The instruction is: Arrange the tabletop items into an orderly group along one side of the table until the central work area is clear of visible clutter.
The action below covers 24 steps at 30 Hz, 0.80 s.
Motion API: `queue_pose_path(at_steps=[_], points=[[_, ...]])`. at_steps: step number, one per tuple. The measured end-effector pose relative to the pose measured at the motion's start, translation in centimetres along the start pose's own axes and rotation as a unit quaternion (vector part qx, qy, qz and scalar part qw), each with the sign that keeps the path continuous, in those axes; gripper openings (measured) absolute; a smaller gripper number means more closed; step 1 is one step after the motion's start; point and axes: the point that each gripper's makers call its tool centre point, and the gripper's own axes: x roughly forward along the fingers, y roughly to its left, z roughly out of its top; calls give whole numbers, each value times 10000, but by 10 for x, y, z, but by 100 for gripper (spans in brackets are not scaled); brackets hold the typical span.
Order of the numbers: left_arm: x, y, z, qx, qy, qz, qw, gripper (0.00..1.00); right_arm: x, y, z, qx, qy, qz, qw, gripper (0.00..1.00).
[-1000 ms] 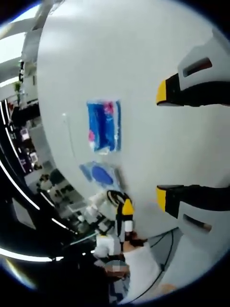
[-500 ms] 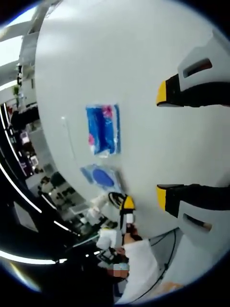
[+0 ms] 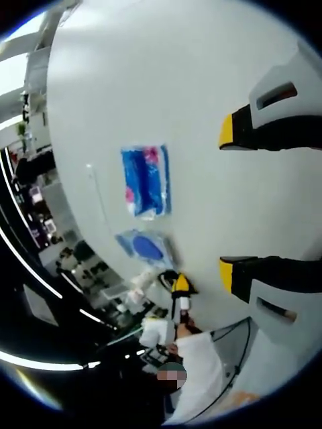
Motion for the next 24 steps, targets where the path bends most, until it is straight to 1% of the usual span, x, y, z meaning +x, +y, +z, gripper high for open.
queue_pose_path(at_steps=[3, 8, 9, 11, 14, 16, 17, 18, 19, 20, 21, 23, 24], points=[[-7, 0, 5, -107, -140, -38, 9998, 2, -2, -2, 0, 17, -28, -17, 10000, 62], [-23, 0, 11, -459, -409, -31, 9981, 2, -1, -1, 0, 58, -38, 10, 10000, 62], [-26, 0, 14, -534, -474, -42, 9974, 2, -1, -1, 0, 55, -40, 23, 10000, 62], [-35, -2, 23, -756, -727, -105, 9944, 2, 0, 1, 1, 21, -43, 49, 10000, 62], [-49, -4, 31, -956, -943, -178, 9908, 2, 0, 3, 3, 3, -60, 74, 10000, 62], [-57, -6, 36, -1166, -1127, -257, 9864, 2, 0, 3, 4, 1, -62, 78, 10000, 62], [-61, -11, 40, -1323, -1231, -409, 9827, 2, 0, 3, 3, -1, -60, 77, 10000, 62], [-64, -14, 41, -1404, -1263, -488, 9808, 2, 0, 3, 3, 1, -57, 78, 10000, 62], [-69, -19, 45, -1572, -1353, -670, 9760, 2, 0, 4, 3, 1, -57, 83, 9999, 61], [-71, -22, 46, -1653, -1392, -737, 9736, 2, 0, 4, 3, 0, -56, 85, 9999, 61], [-76, -26, 51, -1822, -1495, -845, 9681, 2, 0, 4, 2, -5, -47, 90, 9999, 61], [-84, -31, 56, -1912, -1620, -943, 9635, 2, 0, 5, 2, -11, -41, 101, 9999, 61], [-90, -37, 61, -1989, -1722, -1069, 9588, 2, 1, 6, 3, -19, -36, 117, 9999, 61]])
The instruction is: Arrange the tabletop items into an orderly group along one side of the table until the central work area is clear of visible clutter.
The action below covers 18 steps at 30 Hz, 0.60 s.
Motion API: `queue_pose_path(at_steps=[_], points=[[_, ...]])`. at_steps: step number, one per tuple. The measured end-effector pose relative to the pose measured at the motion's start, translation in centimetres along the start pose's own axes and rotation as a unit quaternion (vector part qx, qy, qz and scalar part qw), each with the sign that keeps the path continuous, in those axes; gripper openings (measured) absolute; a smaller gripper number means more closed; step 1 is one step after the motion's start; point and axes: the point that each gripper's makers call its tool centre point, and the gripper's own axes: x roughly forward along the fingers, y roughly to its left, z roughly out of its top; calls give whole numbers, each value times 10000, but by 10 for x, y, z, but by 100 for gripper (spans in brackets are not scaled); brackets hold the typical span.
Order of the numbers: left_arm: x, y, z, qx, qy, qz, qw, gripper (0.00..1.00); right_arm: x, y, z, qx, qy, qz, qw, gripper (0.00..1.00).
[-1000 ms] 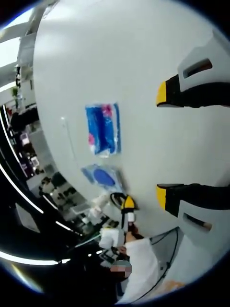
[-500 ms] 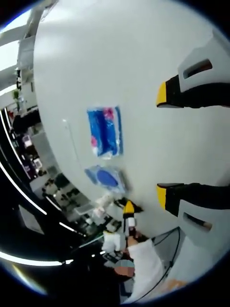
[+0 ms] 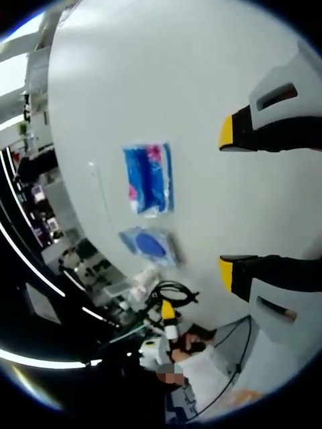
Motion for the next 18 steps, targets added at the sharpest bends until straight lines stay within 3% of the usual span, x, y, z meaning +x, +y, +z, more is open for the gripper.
queue_pose_path(at_steps=[3, 4, 8, 9, 13, 14, 17, 18], points=[[-7, -23, 9, -198, -138, -427, 9988, 2, 0, 4, 3, 11, -27, 57, 10000, 60], [-9, -39, 10, -264, -91, -797, 9964, 2, 1, 7, 4, 34, -47, 99, 9999, 60], [-19, -83, 23, -317, -267, -1560, 9869, 2, 4, 17, 12, 156, -136, 320, 9993, 60], [-19, -87, 25, -349, -305, -1610, 9859, 2, 4, 19, 13, 180, -151, 363, 9991, 59], [-24, -115, 42, -869, -631, -2151, 9707, 2, 6, 29, 18, 282, -221, 578, 9977, 58], [-26, -123, 46, -1009, -653, -2357, 9644, 2, 6, 34, 21, 333, -277, 697, 9966, 58], [-29, -142, 49, -924, -665, -2777, 9539, 2, 4, 49, 32, 688, -506, 1104, 9902, 58], [-32, -151, 50, -919, -669, -2988, 9475, 2, 2, 54, 38, 940, -624, 1261, 9856, 58]])
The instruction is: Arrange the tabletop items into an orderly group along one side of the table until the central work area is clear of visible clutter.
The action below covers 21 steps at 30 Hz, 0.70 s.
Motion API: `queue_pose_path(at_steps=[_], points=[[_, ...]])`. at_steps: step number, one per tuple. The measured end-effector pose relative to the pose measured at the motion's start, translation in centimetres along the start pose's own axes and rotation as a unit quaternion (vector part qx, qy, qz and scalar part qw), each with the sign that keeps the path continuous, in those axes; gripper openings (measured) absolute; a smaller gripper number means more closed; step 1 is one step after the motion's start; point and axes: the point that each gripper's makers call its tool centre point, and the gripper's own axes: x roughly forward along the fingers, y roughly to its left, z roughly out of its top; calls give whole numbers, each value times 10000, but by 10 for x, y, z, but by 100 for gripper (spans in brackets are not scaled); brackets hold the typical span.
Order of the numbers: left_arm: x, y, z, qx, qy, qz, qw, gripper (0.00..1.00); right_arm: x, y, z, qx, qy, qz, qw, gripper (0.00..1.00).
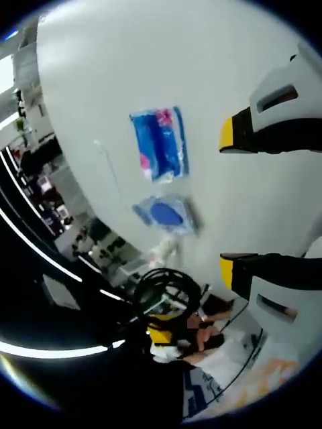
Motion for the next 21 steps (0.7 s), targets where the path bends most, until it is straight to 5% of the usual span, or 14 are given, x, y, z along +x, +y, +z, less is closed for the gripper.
queue_pose_path(at_steps=[2, 6, 9, 15, 19, 21], points=[[3, -11, 1, -22, -31, -273, 9996, 2, 0, 9, 4, 277, -86, 200, 9994, 58], [7, -42, 3, -232, -203, -1048, 9940, 2, 2, 26, 14, 136, -118, 449, 9988, 61], [8, -59, 4, -416, -310, -1501, 9873, 2, 7, 57, 20, 455, -190, 1127, 9924, 64], [9, -70, -1, -525, -283, -1880, 9804, 2, 12, 88, 5, 357, 141, 1839, 9822, 60], [-1, -86, 12, -832, -613, -2407, 9651, 2, 2, 105, 11, 1330, -70, 2617, 9559, 61], [-5, -91, 17, -877, -726, -2579, 9594, 2, -4, 109, 19, 1710, -235, 2890, 9416, 70]])
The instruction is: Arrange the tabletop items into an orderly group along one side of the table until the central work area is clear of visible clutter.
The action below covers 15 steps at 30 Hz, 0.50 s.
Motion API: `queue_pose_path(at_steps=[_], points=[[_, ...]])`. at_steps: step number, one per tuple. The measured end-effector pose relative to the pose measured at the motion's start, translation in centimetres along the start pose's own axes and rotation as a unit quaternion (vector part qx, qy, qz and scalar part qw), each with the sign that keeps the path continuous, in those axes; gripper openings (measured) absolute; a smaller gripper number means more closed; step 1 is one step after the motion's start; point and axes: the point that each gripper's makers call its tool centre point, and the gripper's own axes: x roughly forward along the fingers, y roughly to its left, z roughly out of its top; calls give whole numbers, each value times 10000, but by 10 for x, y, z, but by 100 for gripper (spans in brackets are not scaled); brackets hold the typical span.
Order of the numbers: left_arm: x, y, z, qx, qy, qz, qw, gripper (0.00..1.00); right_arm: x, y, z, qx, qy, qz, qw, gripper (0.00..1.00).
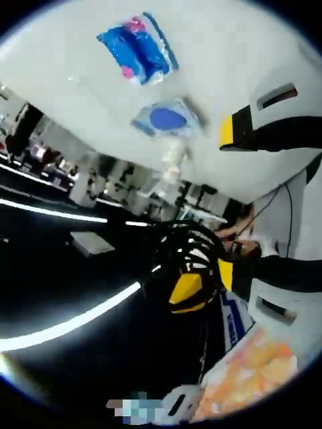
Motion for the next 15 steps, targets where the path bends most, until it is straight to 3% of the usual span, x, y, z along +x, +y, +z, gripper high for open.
queue_pose_path(at_steps=[2, 5, 9, 11, 13, 15], points=[[1, -4, 1, -57, 3, -108, 9999, 2, -1, 14, 7, 305, -217, 373, 9986, 76], [3, -11, -2, -200, 3, -375, 9991, 2, 4, 34, 7, 244, -153, 791, 9964, 77], [9, -16, -8, -412, -80, -648, 9970, 2, 19, 37, -6, 79, 204, 775, 9968, 72], [13, -16, -11, -431, -47, -669, 9968, 2, 23, 41, -9, 215, 165, 900, 9956, 70], [12, -12, -13, -401, 9, -574, 9975, 2, 22, 51, -5, 343, 35, 1211, 9920, 54], [8, -2, -17, -332, 140, -324, 9988, 2, 18, 54, -4, 208, 26, 1289, 9914, 29]])
